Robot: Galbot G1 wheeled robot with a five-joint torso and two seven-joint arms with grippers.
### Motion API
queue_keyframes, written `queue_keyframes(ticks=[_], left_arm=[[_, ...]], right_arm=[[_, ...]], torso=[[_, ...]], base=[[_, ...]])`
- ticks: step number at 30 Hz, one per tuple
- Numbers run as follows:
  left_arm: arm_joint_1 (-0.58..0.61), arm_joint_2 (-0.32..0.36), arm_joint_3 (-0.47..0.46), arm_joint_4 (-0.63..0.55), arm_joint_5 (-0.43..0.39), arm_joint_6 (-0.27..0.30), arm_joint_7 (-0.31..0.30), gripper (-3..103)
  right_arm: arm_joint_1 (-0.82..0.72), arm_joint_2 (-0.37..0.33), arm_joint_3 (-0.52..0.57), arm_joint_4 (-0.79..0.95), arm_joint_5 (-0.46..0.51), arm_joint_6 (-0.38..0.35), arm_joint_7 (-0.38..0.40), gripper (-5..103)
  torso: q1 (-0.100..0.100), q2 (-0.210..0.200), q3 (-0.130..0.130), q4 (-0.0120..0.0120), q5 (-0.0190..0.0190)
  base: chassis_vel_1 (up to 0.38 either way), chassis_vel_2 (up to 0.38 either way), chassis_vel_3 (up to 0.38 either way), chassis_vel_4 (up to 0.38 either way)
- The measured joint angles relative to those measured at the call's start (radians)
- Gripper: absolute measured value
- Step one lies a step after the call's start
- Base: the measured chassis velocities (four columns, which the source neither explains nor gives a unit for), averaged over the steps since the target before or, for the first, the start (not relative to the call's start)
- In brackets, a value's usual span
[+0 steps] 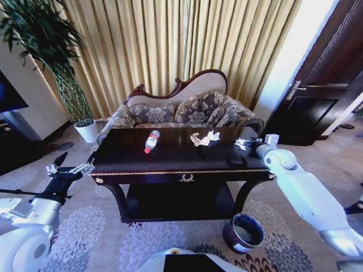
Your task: Move to the front of the table and place the trash on the table into the trash bin.
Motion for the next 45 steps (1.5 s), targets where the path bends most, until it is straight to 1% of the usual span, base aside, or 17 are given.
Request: queue_keyframes(ticks=[12,23,26,28,32,33,34,35,37,38,42,43,44,45], left_arm=[[0.002,-0.003,0.001,-0.012,-0.01,0.0,0.003,100],[0.002,-0.003,-0.003,-0.015,-0.02,-0.001,0.003,100],[0.003,-0.004,-0.004,-0.015,-0.023,-0.002,0.003,100],[0.003,-0.003,-0.004,-0.016,-0.024,-0.002,0.003,100],[0.002,-0.003,-0.005,-0.016,-0.026,-0.003,0.002,100],[0.002,-0.003,-0.005,-0.016,-0.026,-0.003,0.002,100],[0.002,-0.003,-0.005,-0.017,-0.027,-0.003,0.0,100],[0.002,-0.003,-0.005,-0.017,-0.028,-0.003,-0.001,100],[0.002,-0.003,-0.005,-0.018,-0.03,-0.004,-0.007,100],[0.002,-0.003,-0.005,-0.018,-0.03,-0.004,-0.007,100],[0.002,-0.003,-0.005,-0.019,-0.032,-0.005,-0.01,100],[0.002,-0.003,-0.005,-0.019,-0.032,-0.005,-0.01,100],[0.001,-0.003,-0.005,-0.019,-0.032,-0.005,-0.01,100],[0.001,-0.003,-0.005,-0.019,-0.032,-0.005,-0.011,100]], right_arm=[[0.036,0.048,-0.015,-0.099,-0.04,-0.007,0.024,100],[0.057,0.056,-0.026,-0.127,-0.055,0.006,0.03,101],[0.067,0.06,-0.034,-0.139,-0.067,0.02,0.039,86],[0.067,0.061,-0.035,-0.14,-0.069,0.021,0.039,86],[0.065,0.063,-0.037,-0.139,-0.077,0.025,0.04,65],[0.065,0.063,-0.037,-0.139,-0.077,0.025,0.04,65],[0.064,0.063,-0.038,-0.138,-0.08,0.026,0.04,60],[0.062,0.062,-0.038,-0.137,-0.081,0.026,0.04,60],[0.059,0.06,-0.038,-0.135,-0.084,0.026,0.04,48],[0.059,0.06,-0.038,-0.135,-0.084,0.026,0.04,48],[0.052,0.058,-0.036,-0.129,-0.087,0.027,0.039,27],[0.052,0.058,-0.036,-0.129,-0.087,0.027,0.039,27],[0.049,0.058,-0.034,-0.127,-0.088,0.027,0.039,21],[0.047,0.058,-0.033,-0.126,-0.088,0.027,0.039,21]], torso=[[0.0,0.0,0.0,0.0002,-0.0001],[0.0,0.0,0.0,0.0,-0.0001],[0.0,0.0,0.0,0.0001,-0.0001],[0.0,0.0,0.0,0.0001,-0.0001],[0.0,0.0,0.0,0.0001,-0.0001],[0.0,0.0,0.0,0.0001,-0.0001],[0.0,0.0,0.0,0.0001,-0.0001],[0.0,0.0,0.0,0.0001,-0.0001],[0.0,0.0,0.0,0.0,-0.0001],[0.0,0.0,0.0,0.0,-0.0001],[0.0,0.0,0.0,0.0,-0.0001],[0.0,0.0,0.0,0.0,-0.0001],[0.0,0.0,0.0,0.0,-0.0001],[0.0,0.0,0.0,0.0001,-0.0001]], base=[[0.0,0.0,0.0,0.0],[0.0,0.0,0.0,0.0],[0.0,0.0,0.0,0.0],[0.0,0.0,0.0,0.0],[0.0,0.0,0.0,0.0],[0.0,0.0,0.0,0.0],[0.0,0.0,0.0,0.0],[0.0,0.0,0.0,0.0],[0.0,0.0,0.0,0.0],[0.0,0.0,0.0,0.0],[0.0,0.0,0.0,0.0],[0.0,0.0,0.0,0.0],[0.0,0.0,0.0,0.0],[0.0,0.0,0.0,0.0]])
